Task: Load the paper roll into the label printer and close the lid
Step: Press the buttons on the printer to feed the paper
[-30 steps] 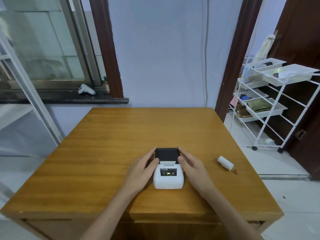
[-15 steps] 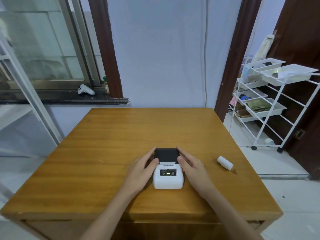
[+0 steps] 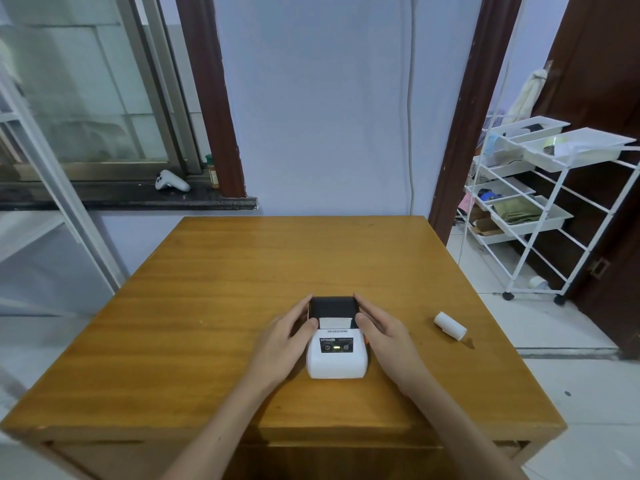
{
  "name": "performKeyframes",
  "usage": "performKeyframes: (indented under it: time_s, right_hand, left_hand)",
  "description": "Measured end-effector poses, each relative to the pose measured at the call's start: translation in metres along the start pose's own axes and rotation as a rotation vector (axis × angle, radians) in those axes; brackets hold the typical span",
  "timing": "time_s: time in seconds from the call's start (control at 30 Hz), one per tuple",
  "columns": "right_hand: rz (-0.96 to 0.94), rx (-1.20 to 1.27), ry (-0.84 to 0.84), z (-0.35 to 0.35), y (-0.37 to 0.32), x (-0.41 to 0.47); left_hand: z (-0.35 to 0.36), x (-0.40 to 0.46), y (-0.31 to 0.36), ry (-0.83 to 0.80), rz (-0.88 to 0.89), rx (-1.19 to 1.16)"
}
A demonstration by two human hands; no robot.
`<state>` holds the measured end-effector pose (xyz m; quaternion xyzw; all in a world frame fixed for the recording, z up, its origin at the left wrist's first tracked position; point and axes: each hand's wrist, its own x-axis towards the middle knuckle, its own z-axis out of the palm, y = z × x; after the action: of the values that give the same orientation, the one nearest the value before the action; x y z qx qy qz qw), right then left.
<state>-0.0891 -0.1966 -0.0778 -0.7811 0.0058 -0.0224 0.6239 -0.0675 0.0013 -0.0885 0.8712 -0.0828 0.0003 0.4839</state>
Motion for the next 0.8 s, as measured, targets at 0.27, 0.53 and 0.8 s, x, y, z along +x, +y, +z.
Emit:
performKeyframes:
  time_s: [0.27, 0.53, 0.8]
  right_hand:
    - [-0.016, -0.023, -0.003, -0.0002, 0.0009, 0.0016]
    - [-0.019, -0.027, -0.01, 0.0001, 0.0009, 0.0008]
    - [-0.023, -0.022, -0.009, -0.0001, 0.001, 0.0007]
  left_hand:
    - [-0.0007, -0.0015, 0.0032, -0.01, 0.002, -0.013]
    - [-0.0002, -0.001, 0.0026, -0.01, 0.007, 0.017]
    - [-0.0004, -0.0013, 0.0043, -0.004, 0.015, 0.026]
